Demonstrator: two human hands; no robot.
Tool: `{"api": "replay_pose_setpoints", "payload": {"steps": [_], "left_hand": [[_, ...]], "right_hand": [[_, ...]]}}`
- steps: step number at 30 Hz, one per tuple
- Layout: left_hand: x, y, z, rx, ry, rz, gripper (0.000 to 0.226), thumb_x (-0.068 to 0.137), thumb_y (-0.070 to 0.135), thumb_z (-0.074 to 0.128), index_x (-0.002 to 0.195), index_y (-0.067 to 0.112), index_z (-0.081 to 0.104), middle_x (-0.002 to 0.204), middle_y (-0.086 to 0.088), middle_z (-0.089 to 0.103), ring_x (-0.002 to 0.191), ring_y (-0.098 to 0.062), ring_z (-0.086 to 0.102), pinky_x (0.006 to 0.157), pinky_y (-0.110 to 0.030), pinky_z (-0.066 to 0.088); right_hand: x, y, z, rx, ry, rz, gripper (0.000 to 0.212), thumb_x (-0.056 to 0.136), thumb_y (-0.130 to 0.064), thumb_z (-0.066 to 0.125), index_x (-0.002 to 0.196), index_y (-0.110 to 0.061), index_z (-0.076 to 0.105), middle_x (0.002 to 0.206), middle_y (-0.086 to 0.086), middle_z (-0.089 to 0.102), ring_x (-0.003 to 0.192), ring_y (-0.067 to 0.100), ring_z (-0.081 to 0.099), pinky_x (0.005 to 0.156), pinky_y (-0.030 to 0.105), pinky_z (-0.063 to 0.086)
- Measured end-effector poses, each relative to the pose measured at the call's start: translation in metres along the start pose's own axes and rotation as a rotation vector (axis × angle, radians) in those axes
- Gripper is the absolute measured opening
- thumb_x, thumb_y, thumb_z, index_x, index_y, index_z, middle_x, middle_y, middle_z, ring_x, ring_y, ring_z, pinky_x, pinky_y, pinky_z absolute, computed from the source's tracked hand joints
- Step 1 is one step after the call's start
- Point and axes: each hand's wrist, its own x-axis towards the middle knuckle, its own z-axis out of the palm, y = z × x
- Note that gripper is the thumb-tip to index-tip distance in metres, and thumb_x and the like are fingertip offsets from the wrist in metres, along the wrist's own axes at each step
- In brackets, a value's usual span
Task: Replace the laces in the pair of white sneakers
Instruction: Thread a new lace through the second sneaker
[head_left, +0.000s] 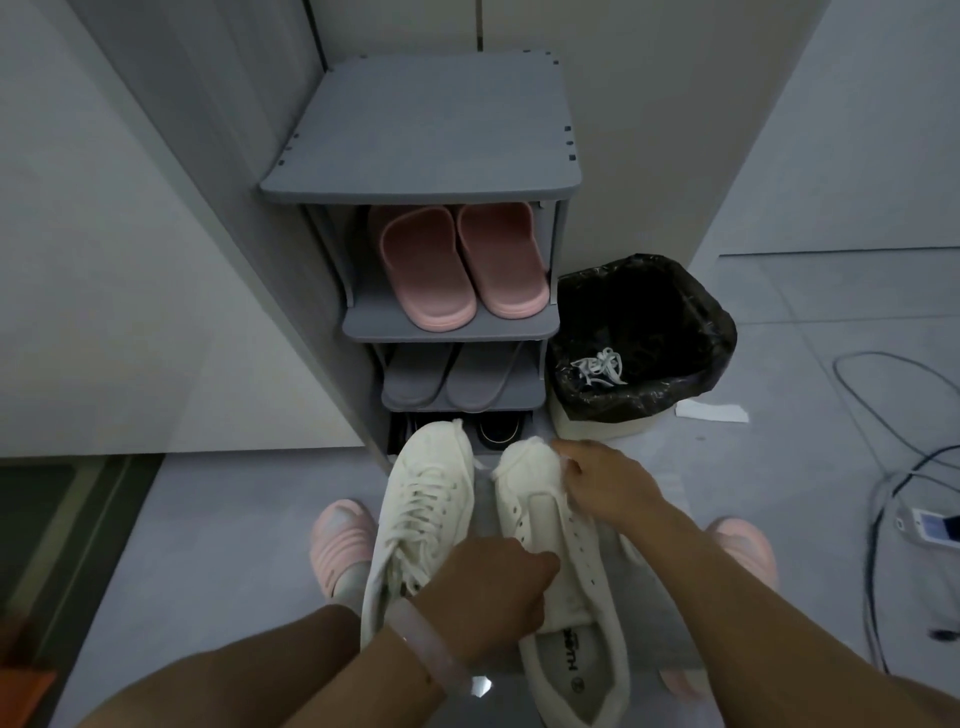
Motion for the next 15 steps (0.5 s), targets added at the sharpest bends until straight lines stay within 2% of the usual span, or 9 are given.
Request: {"api": "replay_pose_setpoints", "payload": {"steps": [3, 5, 7, 9, 12, 14, 15], "left_hand": [[-0.001, 0.0, -0.002, 0.023, -0.009, 0.027, 0.017, 0.093, 0.014, 0.037, 0.104, 0.005, 0.047, 0.095, -0.019, 0.058, 0.084, -0.036, 0.056, 0.058, -0.034, 0.028], [-0.002, 0.001, -0.002, 0.024, -0.026, 0.043, 0.019, 0.093, 0.013, 0.037, 0.107, 0.005, 0.047, 0.096, -0.019, 0.058, 0.086, -0.036, 0.056, 0.06, -0.034, 0.028], [-0.003, 0.003, -0.001, 0.006, -0.051, 0.059, 0.02, 0.093, 0.011, 0.038, 0.11, 0.005, 0.047, 0.098, -0.021, 0.057, 0.088, -0.037, 0.055, 0.062, -0.033, 0.029], [-0.004, 0.004, 0.0, -0.011, -0.055, 0.076, 0.02, 0.093, 0.011, 0.039, 0.109, 0.004, 0.048, 0.098, -0.022, 0.057, 0.087, -0.038, 0.056, 0.062, -0.034, 0.03], [-0.003, 0.005, 0.001, -0.025, -0.041, 0.073, 0.021, 0.096, 0.018, 0.037, 0.108, 0.004, 0.047, 0.098, -0.022, 0.057, 0.087, -0.036, 0.056, 0.062, -0.035, 0.03], [-0.002, 0.005, 0.0, -0.051, -0.045, 0.067, 0.022, 0.096, 0.021, 0.038, 0.107, 0.004, 0.048, 0.099, -0.022, 0.057, 0.089, -0.036, 0.056, 0.063, -0.036, 0.032], [-0.002, 0.005, 0.0, -0.071, -0.053, 0.067, 0.023, 0.096, 0.022, 0.039, 0.107, 0.003, 0.048, 0.1, -0.022, 0.057, 0.09, -0.037, 0.056, 0.064, -0.036, 0.033]], "right_hand": [[-0.002, -0.011, -0.003, 0.055, 0.107, -0.21, 0.049, 0.093, -0.011, 0.038, 0.136, -0.034, 0.043, 0.142, -0.006, 0.043, 0.12, 0.016, 0.049, 0.094, 0.031, 0.041], [-0.004, -0.015, -0.002, -0.008, 0.076, -0.254, 0.051, 0.093, -0.012, 0.039, 0.139, -0.034, 0.039, 0.145, -0.005, 0.04, 0.121, 0.018, 0.048, 0.094, 0.032, 0.042], [-0.004, -0.015, 0.0, -0.102, 0.042, -0.2, 0.042, 0.094, -0.014, 0.041, 0.133, -0.028, 0.048, 0.138, -0.001, 0.046, 0.118, 0.02, 0.05, 0.094, 0.033, 0.043], [-0.003, -0.015, 0.0, -0.114, 0.086, -0.129, 0.029, 0.094, -0.015, 0.044, 0.119, -0.02, 0.058, 0.123, 0.003, 0.054, 0.108, 0.022, 0.056, 0.088, 0.032, 0.045], [-0.002, -0.017, 0.001, -0.123, 0.166, -0.118, 0.009, 0.093, -0.016, 0.049, 0.095, -0.013, 0.057, 0.105, 0.004, 0.054, 0.092, 0.022, 0.058, 0.074, 0.03, 0.044], [-0.002, -0.017, 0.003, -0.047, 0.254, -0.088, 0.01, 0.094, -0.017, 0.049, 0.087, -0.012, 0.055, 0.101, 0.003, 0.049, 0.084, 0.022, 0.058, 0.068, 0.028, 0.042], [-0.002, -0.017, 0.001, 0.016, 0.337, -0.047, 0.012, 0.095, -0.018, 0.048, 0.09, -0.011, 0.057, 0.104, 0.003, 0.047, 0.081, 0.022, 0.057, 0.067, 0.027, 0.041]]}}
